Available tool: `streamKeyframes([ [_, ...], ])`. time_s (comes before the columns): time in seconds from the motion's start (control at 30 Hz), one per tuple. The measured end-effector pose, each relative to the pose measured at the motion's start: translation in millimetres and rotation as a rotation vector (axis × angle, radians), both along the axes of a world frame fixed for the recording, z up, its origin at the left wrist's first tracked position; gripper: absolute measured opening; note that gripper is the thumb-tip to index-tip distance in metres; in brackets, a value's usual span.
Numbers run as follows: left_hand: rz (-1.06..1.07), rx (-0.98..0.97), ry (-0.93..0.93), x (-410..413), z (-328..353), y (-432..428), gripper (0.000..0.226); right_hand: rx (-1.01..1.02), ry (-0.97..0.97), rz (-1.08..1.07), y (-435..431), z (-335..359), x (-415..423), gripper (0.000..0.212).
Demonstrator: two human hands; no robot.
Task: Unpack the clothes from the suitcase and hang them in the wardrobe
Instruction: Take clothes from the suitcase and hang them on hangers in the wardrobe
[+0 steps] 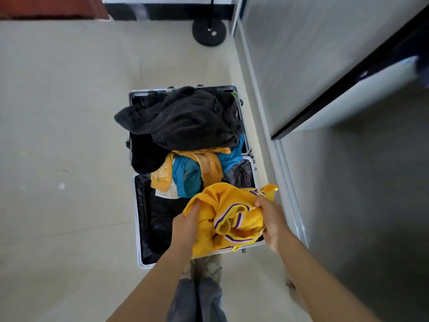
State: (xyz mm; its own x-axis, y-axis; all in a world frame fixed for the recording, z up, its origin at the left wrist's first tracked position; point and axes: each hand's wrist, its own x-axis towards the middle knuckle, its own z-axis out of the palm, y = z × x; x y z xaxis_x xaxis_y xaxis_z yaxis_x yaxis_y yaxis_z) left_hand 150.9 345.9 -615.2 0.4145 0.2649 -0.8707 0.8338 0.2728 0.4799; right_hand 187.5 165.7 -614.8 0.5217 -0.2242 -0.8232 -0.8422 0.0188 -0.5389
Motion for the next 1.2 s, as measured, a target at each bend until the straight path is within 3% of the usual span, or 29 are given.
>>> streamKeyframes([
  [0.1,-0.071,0.023,-0.079,-5.9,87.5,7.8,0.030,0.060,-0.008,-0.004,7.2,95.6,-1.5,0.019],
  [0.4,-0.300,0.183,-0.361,-25.4,252.8,29.9,0.020,0.083,-0.096,0.010,19.9,294.0,-6.6,0.042],
  [0.57,-0.427,0.272,-0.551,-17.9,308.7,26.3,0.033,0.109,-0.187,-0.003,19.6,361.4,-5.0,0.045],
  [0.7,-0.418,-0.100,-0.570,-2.8,360.4,11.0,0.020,0.105,-0.231,0.001,21.9,397.5,-5.5,0.044],
  [0.73,-0.489,-0.118,-0.605,-3.4,370.4,10.5,0.018,0.098,-0.253,0.000,21.3,406.5,-6.1,0.045],
  [0.83,-0.729,0.120,-0.830,-1.4,379.9,8.1,0.009,0.099,-0.336,-0.026,16.6,431.5,-5.9,0.034],
  [0.9,-0.615,0.147,-0.864,7.4,390.7,6.8,0.018,0.068,-0.400,-0.052,7.2,449.5,-2.9,0.037],
  [1.07,-0.245,0.009,-0.932,40.9,435.1,10.0,0.020,-0.105,-0.595,-0.110,-40.3,495.6,3.6,0.034],
  [1.2,-0.134,0.134,-0.961,60.9,447.4,15.4,0.024,-0.166,-0.714,-0.165,-84.6,533.2,6.9,0.020],
])
